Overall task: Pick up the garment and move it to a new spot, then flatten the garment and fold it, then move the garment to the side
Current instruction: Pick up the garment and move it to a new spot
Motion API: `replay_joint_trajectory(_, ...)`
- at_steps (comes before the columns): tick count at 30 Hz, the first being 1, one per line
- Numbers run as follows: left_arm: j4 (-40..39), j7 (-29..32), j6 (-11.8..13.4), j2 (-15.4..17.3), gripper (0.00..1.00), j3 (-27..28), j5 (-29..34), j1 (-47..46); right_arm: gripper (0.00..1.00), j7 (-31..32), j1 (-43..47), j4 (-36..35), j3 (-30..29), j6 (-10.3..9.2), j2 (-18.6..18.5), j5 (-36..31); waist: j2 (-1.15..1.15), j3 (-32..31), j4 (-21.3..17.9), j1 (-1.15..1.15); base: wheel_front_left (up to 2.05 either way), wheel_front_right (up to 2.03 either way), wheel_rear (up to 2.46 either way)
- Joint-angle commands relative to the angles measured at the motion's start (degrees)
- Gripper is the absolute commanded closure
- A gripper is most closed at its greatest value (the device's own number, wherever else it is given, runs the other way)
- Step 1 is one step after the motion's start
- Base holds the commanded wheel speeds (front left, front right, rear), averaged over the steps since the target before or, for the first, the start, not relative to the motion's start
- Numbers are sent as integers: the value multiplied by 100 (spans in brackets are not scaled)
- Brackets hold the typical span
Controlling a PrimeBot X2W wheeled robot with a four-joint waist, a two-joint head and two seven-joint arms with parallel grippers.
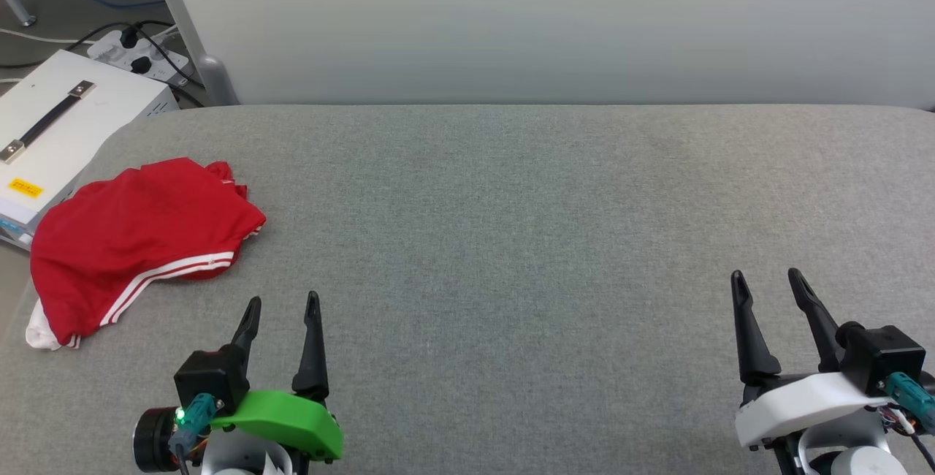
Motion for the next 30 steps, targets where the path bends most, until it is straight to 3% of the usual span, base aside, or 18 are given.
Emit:
replay_joint_trajectory(1, 30, -64, -50, -20, 0, -20, -87, -48, 0, -61, -55, 23, -14, -3, -6, 40, 40, -6, 4, 0, 0, 0, 0)
replay_joint_trajectory(14, 99, -217, -34, -23, 0, -43, -201, -50, 0, -212, -6, 96, 26, -4, -7, 139, 46, -43, 248, 0, 0, 0, 0)
replay_joint_trajectory(30, 176, -406, -43, -28, 0, -45, -350, -79, 0, -398, -2, 142, 282, -5, -7, 318, 54, 29, 1349, 0, 0, 0, 0)
